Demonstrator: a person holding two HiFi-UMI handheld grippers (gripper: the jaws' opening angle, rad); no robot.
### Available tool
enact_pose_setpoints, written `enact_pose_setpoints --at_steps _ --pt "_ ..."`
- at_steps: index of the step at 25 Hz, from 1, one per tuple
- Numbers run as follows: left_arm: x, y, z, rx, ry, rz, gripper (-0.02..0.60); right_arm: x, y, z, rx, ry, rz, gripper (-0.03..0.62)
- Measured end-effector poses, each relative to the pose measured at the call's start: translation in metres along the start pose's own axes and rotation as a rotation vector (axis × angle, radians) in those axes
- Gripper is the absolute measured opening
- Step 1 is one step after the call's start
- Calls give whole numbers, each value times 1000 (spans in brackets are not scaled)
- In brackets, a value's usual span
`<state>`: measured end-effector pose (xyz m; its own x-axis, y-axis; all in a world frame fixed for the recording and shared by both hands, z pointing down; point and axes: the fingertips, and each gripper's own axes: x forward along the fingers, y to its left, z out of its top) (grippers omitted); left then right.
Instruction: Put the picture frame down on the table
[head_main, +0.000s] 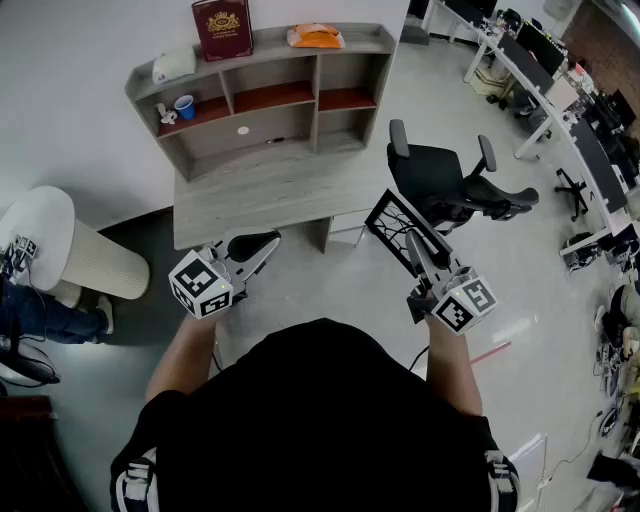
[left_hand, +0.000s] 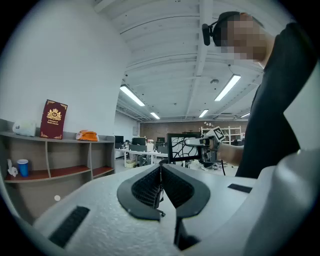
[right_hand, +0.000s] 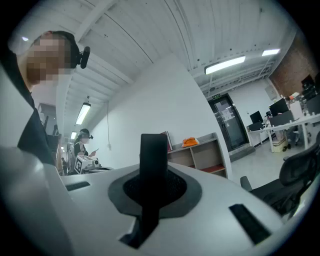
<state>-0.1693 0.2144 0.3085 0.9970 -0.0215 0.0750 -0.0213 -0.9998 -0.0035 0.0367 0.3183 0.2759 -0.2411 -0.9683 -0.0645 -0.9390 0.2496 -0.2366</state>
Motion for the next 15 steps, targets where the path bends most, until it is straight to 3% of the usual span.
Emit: enact_pose_setpoints --at_steps 5,15 --pt "25 -13 -1 7 17 -11 25 -13 -30 1 21 -4 -25 17" --pt "73 -26 -2 4 60 8 25 -27 -70 3 17 -5 13 17"
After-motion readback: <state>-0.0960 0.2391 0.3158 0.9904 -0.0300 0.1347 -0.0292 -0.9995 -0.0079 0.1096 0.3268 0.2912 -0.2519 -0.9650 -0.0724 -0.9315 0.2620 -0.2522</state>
